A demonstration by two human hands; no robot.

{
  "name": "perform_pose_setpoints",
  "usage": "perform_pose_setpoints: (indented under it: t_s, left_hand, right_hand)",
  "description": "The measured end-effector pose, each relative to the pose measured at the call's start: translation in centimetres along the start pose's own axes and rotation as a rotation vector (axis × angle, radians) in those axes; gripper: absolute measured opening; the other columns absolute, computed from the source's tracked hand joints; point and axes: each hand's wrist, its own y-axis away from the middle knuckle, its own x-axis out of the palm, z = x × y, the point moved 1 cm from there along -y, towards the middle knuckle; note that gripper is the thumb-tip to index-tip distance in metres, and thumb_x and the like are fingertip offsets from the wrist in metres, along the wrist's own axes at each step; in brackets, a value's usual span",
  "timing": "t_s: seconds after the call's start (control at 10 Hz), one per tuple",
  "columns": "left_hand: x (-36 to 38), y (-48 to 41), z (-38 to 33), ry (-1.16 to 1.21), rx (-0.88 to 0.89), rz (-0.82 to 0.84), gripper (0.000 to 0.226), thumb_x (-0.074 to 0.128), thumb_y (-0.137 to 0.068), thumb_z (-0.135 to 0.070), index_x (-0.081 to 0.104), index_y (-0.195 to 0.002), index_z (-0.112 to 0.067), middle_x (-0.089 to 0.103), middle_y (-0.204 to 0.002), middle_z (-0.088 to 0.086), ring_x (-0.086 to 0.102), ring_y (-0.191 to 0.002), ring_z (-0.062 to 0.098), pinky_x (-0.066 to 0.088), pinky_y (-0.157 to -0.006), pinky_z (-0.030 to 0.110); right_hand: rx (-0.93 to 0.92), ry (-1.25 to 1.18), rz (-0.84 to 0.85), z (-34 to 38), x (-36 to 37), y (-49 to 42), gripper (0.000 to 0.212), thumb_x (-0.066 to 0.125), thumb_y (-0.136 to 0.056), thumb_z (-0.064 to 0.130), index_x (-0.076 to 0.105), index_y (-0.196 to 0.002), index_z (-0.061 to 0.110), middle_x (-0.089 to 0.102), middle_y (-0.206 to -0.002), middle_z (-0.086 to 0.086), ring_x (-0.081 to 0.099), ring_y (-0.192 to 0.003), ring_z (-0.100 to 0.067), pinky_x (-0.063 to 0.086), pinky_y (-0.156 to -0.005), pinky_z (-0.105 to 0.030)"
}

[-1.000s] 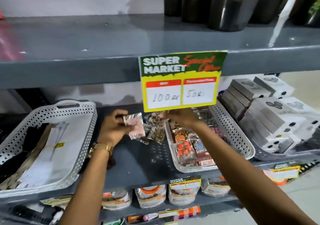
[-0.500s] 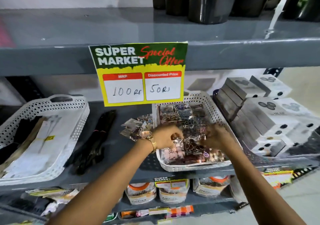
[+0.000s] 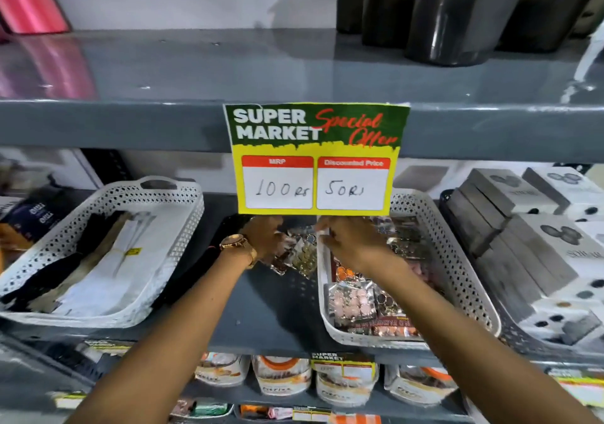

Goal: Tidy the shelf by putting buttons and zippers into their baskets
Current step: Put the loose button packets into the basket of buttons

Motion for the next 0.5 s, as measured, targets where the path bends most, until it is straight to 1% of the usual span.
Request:
perform_pose_setpoints:
  t_s: [0.1, 0.2, 0.3, 0.4, 0.5]
  left_hand:
    - [0.8, 0.3, 1.4, -0.028, -0.062, 0.052, 0.032, 0.047, -0.079, -0.028, 0.061, -0.104, -0.013, 0.068, -0.112, 0.021, 0.062, -0.105, 0.040, 0.052, -0.085, 0.042]
    - [1.3, 0.3, 2.0, 0.020, -0.064, 0.023, 0.029, 0.051, -0.080, -0.025, 0.061, -0.107, -0.018, 0.069, -0.110, 0.020, 0.062, -0.105, 0.041, 0.053, -0.086, 0.044]
    - [0.7, 0.9, 2.1, 0.116, -0.105, -0.117, 0.025, 0.057, -0.079, -0.023, 0.063, -0.097, -0.006, 0.070, -0.101, 0.022, 0.063, -0.100, 0.040, 0.050, -0.082, 0.043]
    - [0.6, 1.0, 2.7, 0.253, -0.157, -0.230, 0.019, 0.067, -0.073, -0.019, 0.066, -0.087, -0.005, 0.072, -0.092, 0.020, 0.066, -0.092, 0.036, 0.050, -0.076, 0.039]
    - [0.3, 1.0, 4.1, 0.389, -0.224, -0.235, 0.038, 0.073, -0.052, -0.029, 0.067, -0.080, -0.004, 0.071, -0.079, 0.016, 0.066, -0.081, 0.031, 0.048, -0.070, 0.033]
  right_hand:
    - [-0.112, 0.120, 0.113, 3.0, 3.1, -3.9, 0.035, 0.049, -0.087, 0.000, 0.050, -0.122, 0.003, 0.052, -0.128, -0.022, 0.046, -0.122, -0.039, 0.041, -0.097, -0.042]
    - [-0.099, 0.106, 0.235, 3.7, 4.2, -5.2, 0.033, 0.044, -0.090, 0.000, 0.050, -0.122, -0.001, 0.059, -0.098, -0.020, 0.053, -0.112, -0.037, 0.041, -0.086, -0.039]
    - [0.001, 0.101, 0.321, 3.1, 5.3, -6.5, 0.019, 0.040, -0.093, 0.007, 0.057, -0.089, 0.014, 0.033, -0.062, 0.006, 0.046, -0.061, -0.015, 0.037, -0.072, -0.030]
    - [0.017, 0.116, 0.326, 3.0, 5.9, -7.1, 0.036, 0.039, -0.094, 0.008, 0.035, -0.062, 0.023, 0.032, -0.062, 0.006, 0.033, -0.053, -0.008, 0.038, -0.060, -0.027]
    - [-0.029, 0.196, 0.292, 2.8, 5.6, -7.0, 0.016, 0.052, -0.087, -0.002, 0.047, -0.077, 0.010, 0.037, -0.070, -0.003, 0.038, -0.066, -0.017, 0.021, -0.046, -0.018]
